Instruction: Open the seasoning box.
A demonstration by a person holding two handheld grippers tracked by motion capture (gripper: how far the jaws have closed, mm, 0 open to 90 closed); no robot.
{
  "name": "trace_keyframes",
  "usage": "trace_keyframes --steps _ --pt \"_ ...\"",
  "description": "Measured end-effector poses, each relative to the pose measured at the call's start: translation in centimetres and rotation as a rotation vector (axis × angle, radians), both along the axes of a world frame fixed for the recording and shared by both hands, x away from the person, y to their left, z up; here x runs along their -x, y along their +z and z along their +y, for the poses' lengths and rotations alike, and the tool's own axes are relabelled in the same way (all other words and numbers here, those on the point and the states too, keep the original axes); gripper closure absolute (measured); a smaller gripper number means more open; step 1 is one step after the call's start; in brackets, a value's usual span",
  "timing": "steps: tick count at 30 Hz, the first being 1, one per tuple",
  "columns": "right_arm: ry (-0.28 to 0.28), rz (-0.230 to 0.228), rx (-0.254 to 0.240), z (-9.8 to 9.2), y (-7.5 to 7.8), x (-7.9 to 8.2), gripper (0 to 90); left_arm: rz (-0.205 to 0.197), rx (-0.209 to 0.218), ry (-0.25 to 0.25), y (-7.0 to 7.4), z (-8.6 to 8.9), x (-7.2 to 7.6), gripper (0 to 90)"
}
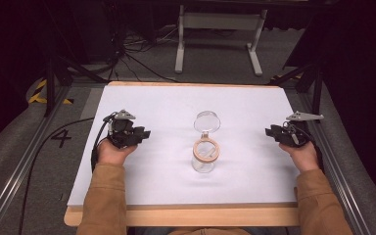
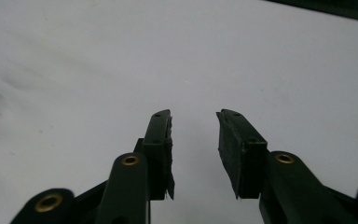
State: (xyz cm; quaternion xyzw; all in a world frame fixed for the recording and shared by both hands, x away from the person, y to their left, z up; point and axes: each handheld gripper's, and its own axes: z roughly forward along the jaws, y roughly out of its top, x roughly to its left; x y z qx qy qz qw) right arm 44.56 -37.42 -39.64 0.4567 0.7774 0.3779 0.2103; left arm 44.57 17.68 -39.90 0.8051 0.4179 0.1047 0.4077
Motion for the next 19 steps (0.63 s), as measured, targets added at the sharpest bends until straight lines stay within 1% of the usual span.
trace_keyframes --steps 1,2,3,4,5,6,7,8,9,10,11,13,14,15,16,17,18,19 --pt "-0.006 0.005 0.001 -0.1 -0.3 -0.1 61.3 0.006 0.001 0.006 -0.3 -0.1 -0.1 61.9" --pt "-0.010 0.016 -0.006 -0.1 -0.7 -0.2 60.5 0.004 -0.021 0.004 -0.6 -0.1 -0.2 60.2" --pt "-0.013 0.029 -0.009 -0.2 -1.2 -0.4 59.2 0.006 -0.021 0.021 -0.9 -0.3 -0.2 59.2" --pt "-0.016 0.037 -0.006 -0.3 -1.5 -0.5 59.2 0.000 -0.038 0.008 -1.1 -0.3 -0.4 59.1" --pt "-0.016 0.046 -0.004 -0.3 -1.8 -0.6 59.3 0.009 -0.039 0.010 -1.3 -0.3 -0.4 58.7" --pt "-0.016 0.046 -0.004 -0.3 -1.8 -0.6 59.3 0.009 -0.039 0.010 -1.3 -0.3 -0.4 58.3" --pt "-0.014 0.055 0.013 -0.2 -2.5 -0.8 58.5 0.023 -0.065 -0.006 -1.8 -0.5 -0.6 57.4" --pt "-0.015 0.063 0.023 -0.2 -2.7 -0.9 58.1 0.023 -0.065 -0.006 -1.8 -0.5 -0.6 56.9" --pt "-0.015 0.063 0.023 -0.2 -2.7 -0.9 58.1 0.019 -0.068 -0.003 -2.0 -0.6 -0.6 56.9" --pt "-0.014 0.073 0.029 -0.1 -2.8 -0.9 57.2 0.025 -0.077 -0.011 -2.2 -0.7 -0.7 56.9" --pt "-0.011 0.083 0.027 0.0 -3.0 -1.0 57.0 0.027 -0.070 -0.012 -2.4 -0.8 -0.8 56.7" --pt "0.000 0.082 0.035 0.3 -3.1 -1.0 56.6 0.036 -0.067 -0.019 -2.5 -1.0 -0.8 55.8" --pt "0.005 0.080 0.038 0.4 -3.0 -1.0 56.0 0.033 -0.067 -0.022 -2.5 -1.1 -0.8 55.0" --pt "0.010 0.074 0.032 0.6 -3.0 -0.9 55.4 0.031 -0.064 -0.026 -2.5 -1.1 -0.8 54.5" --pt "0.016 0.064 0.031 0.6 -2.9 -0.9 54.6 0.020 -0.054 -0.035 -2.4 -1.2 -0.7 53.7" --pt "0.016 0.064 0.031 0.6 -2.9 -0.9 54.6 0.020 -0.054 -0.035 -2.4 -1.2 -0.7 52.7" --pt "0.023 0.052 0.021 0.8 -2.8 -0.8 53.6 0.010 -0.030 -0.055 -2.4 -1.3 -0.7 52.7" --pt "0.036 0.038 0.016 0.9 -2.7 -0.8 52.5 0.012 -0.025 -0.073 -2.2 -1.3 -0.7 51.8"
